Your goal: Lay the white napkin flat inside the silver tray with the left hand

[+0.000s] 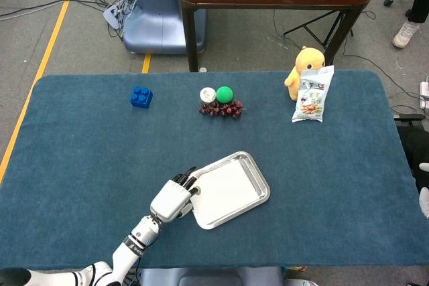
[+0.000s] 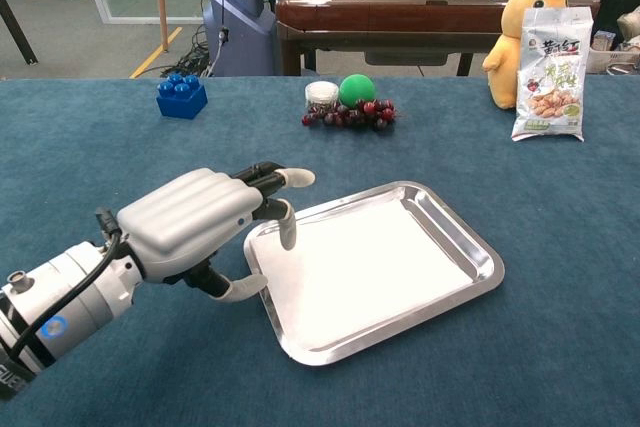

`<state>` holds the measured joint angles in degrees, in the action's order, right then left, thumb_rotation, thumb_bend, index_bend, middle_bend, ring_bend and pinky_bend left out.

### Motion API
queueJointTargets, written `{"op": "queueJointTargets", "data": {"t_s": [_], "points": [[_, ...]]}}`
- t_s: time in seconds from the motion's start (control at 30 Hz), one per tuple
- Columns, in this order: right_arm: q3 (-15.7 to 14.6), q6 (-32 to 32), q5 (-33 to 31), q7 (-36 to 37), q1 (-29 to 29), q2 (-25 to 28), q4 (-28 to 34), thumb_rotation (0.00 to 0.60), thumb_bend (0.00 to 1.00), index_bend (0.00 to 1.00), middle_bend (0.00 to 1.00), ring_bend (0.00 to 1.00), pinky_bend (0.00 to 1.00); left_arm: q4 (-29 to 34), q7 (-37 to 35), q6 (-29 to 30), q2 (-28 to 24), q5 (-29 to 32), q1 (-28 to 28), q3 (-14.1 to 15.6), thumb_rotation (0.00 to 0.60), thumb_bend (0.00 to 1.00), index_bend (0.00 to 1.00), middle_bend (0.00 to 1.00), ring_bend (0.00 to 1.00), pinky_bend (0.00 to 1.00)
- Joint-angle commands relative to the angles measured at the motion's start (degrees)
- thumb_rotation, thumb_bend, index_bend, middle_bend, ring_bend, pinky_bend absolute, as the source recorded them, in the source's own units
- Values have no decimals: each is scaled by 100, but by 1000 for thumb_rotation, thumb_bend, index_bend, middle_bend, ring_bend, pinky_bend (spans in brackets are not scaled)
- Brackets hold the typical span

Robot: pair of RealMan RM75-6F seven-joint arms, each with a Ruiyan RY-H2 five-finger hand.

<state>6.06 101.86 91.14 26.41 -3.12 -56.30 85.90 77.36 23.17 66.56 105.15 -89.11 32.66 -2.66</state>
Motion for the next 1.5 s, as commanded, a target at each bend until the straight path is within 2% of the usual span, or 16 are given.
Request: {"op": "queueJointTargets", "data": {"t_s": [0.03,0.43,0.53,0.57,0.67,0.8,0.9,1.0,1.2,1.33,1.5], "points": [[6,-2,-8,12,-1,0,-2,600,506,322,372,239,258,1,38,-9,21,19,10,-11,600,266,393,79,9,281],[17,-5,-16,50,-7,2,-13,600,506,322,372,239,258,100,155,-20,-63,43,29,2,600,260,385,79,13,283],[20,-10,-28,46,-11,2,-21,600,506,322,372,239,258,229,204,-74,-211,49,47,20,600,317,374,80,61,304],[20,-15,-31,45,-11,2,-19,600,507,322,372,239,258,269,246,-84,-262,47,55,17,600,355,358,92,107,343],[20,-27,-30,30,-6,2,-14,600,507,322,372,239,258,340,396,-120,-439,-46,122,32,600,392,305,257,309,536],[16,-44,-20,-3,1,-3,-3,600,506,321,372,239,258,516,405,-422,-748,-50,259,97,600,396,243,585,572,783],[17,-46,-18,-24,2,-6,3,600,507,321,372,239,258,659,344,-699,-978,-37,385,151,600,397,223,764,694,881],[20,-54,-27,-30,2,-7,3,600,506,322,372,239,258,722,267,-836,-1126,-116,496,186,600,397,223,897,776,925],[22,-73,-36,-19,6,-2,0,600,506,322,372,239,258,815,214,-984,-1262,-152,619,212,600,493,223,986,837,929],[28,-66,-44,4,1,-1,-8,600,507,322,372,239,258,831,339,-1038,-1308,-251,692,266,600,511,228,1000,876,944],[30,-66,-48,18,-3,-2,-15,600,506,322,372,239,258,951,519,-1208,-1402,-206,789,271,600,622,258,1000,916,968]]}}
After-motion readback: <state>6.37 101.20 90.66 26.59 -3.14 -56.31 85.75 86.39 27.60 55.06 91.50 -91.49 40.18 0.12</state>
